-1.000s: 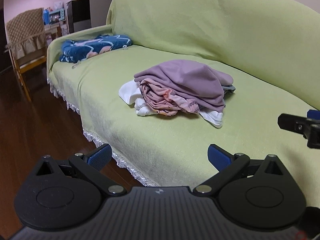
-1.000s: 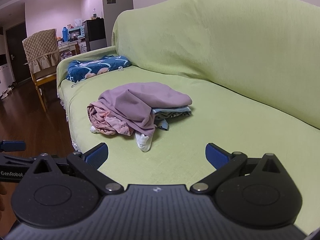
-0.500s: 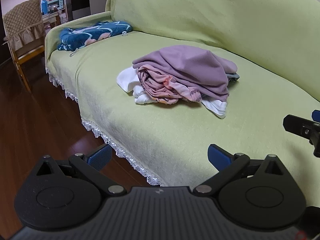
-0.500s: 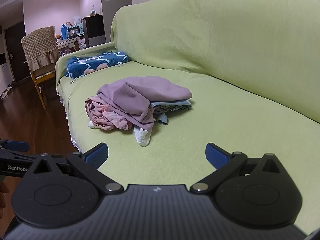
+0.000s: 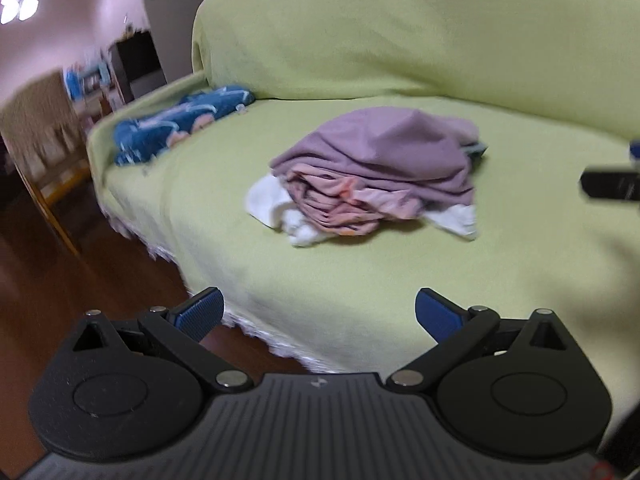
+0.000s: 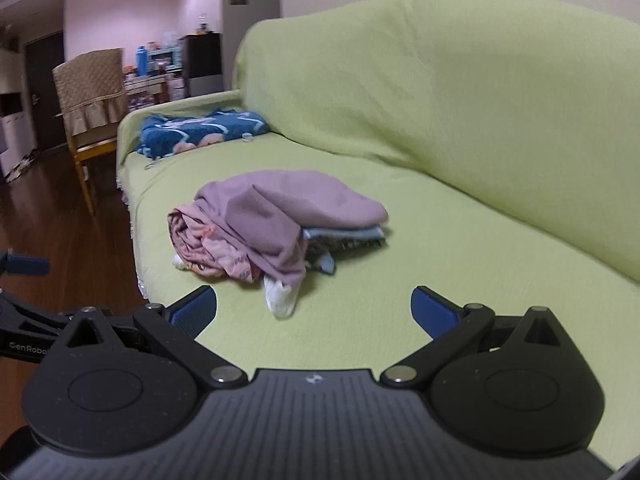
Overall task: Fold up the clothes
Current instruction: 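Move both grippers toward the clothes pile on the sofa, then grasp the lilac top with the left gripper while the right gripper grasps it too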
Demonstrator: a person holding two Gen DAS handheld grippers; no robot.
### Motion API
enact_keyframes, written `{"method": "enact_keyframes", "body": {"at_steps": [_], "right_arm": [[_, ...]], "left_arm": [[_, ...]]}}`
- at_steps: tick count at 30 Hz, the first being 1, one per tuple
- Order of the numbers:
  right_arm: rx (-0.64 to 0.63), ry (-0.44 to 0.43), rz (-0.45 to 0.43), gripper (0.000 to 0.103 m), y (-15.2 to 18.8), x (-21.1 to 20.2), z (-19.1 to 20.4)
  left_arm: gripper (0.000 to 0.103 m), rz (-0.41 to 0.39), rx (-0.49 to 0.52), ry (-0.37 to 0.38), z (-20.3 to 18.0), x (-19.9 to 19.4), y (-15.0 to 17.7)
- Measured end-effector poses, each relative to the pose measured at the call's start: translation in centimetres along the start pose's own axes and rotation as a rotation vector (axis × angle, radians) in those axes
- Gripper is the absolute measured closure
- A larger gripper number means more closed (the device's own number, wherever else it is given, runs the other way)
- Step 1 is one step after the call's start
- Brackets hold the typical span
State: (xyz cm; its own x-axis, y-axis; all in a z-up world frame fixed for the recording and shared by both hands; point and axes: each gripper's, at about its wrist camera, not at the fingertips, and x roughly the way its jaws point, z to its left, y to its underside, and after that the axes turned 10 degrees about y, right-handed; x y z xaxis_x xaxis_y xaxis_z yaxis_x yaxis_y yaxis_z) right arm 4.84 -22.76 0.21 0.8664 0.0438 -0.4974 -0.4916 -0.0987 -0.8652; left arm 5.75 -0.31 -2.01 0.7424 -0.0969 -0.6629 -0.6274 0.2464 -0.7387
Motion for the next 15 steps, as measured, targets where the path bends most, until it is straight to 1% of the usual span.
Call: {"method": "enact_keyframes", "body": {"at_steps": [2, 4, 6, 9, 10, 12, 14, 15], "right_arm": [[-0.049, -0.024, -0.021, 0.000, -0.9, 0.8, 0.2], [-0.114, -0.038, -0.046, 0.001, -1.8, 1.8, 0.6], [-0.193, -0.037, -0.065, 0.001, -2.6, 3.2, 1.4], [-0.306, -0.039, -0.085, 0.002, -3.3, 5.5, 2.6], [-0.340, -0.041, -0.091, 0.004, -3.5, 6.3, 2.9], [-0.403, -0.048, -0.105, 0.014, -3.9, 7.7, 3.5], [-0.466, -0.054, -0.119, 0.021, -4.2, 9.1, 4.1], [-0.495, -0.062, -0.123, 0.024, -4.3, 9.8, 4.4]], "left_arm": [[0.001, -0.014, 0.031, 0.004, 0.5, 0.7, -0.9], [0.001, -0.045, 0.053, 0.014, 1.2, 1.4, -1.8], [0.001, -0.086, 0.096, 0.041, 1.6, 2.4, -2.7], [0.001, -0.137, 0.197, 0.101, 1.8, 4.5, -4.3], [0.001, -0.153, 0.238, 0.123, 1.7, 5.3, -4.7], [0.001, -0.173, 0.327, 0.146, 1.4, 7.2, -5.4], [0.001, -0.196, 0.398, 0.157, 1.3, 9.1, -5.8], [0.003, -0.206, 0.423, 0.176, 1.3, 9.9, -6.1]]}}
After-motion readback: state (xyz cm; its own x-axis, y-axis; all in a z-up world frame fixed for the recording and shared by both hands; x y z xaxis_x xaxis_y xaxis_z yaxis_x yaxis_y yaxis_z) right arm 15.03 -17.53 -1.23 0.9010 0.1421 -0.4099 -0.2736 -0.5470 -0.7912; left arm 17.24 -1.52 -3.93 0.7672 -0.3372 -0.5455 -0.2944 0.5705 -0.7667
